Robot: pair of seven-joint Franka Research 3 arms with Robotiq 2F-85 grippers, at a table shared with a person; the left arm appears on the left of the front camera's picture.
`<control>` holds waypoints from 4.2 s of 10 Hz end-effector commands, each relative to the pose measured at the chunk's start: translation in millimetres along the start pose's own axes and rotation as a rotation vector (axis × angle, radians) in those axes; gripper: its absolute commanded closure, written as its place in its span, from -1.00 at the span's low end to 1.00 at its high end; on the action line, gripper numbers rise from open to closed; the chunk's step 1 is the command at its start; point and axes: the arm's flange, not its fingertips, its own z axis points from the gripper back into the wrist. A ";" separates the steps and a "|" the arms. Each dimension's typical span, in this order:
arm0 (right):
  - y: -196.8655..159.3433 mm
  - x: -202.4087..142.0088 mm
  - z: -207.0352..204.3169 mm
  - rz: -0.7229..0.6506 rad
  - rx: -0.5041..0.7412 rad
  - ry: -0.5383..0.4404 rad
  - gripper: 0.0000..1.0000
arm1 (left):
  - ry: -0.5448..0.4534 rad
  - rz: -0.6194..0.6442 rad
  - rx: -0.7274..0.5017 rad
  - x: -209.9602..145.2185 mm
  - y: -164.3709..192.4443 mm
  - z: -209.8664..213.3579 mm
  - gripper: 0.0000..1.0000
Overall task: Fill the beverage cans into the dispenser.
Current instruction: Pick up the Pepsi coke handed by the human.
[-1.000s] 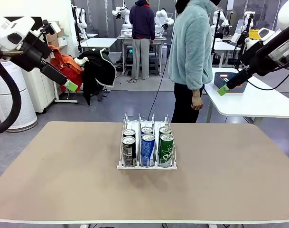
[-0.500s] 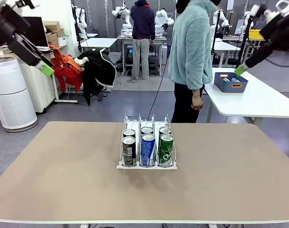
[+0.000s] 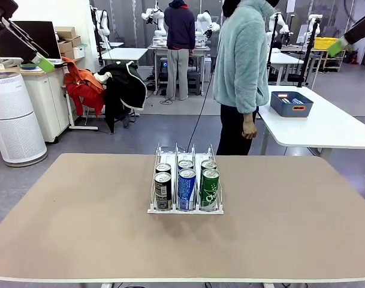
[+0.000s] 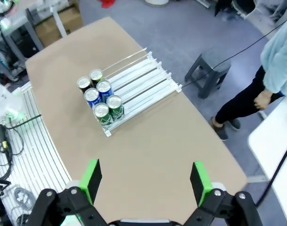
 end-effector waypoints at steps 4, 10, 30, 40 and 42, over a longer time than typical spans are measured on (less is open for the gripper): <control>10.6 -13.0 13.7 -0.011 -0.104 -0.064 -1.00 | 0.033 0.065 0.111 -1.1 -13.2 -4.4 -1.00; 6.1 -4.0 36.2 0.002 -0.068 -0.053 -1.00 | 0.032 0.026 0.148 4.2 -3.5 2.8 -1.00; 18.4 -8.2 86.1 -0.004 -0.008 -0.076 -1.00 | 0.042 0.081 0.117 35.4 -16.2 16.7 -1.00; 18.4 -8.2 86.1 -0.004 -0.008 -0.076 -1.00 | -0.053 0.023 -0.004 51.1 -25.6 36.6 -1.00; 18.4 -8.2 86.1 -0.004 -0.008 -0.076 -1.00 | -0.106 0.036 0.018 52.7 -26.8 44.2 -1.00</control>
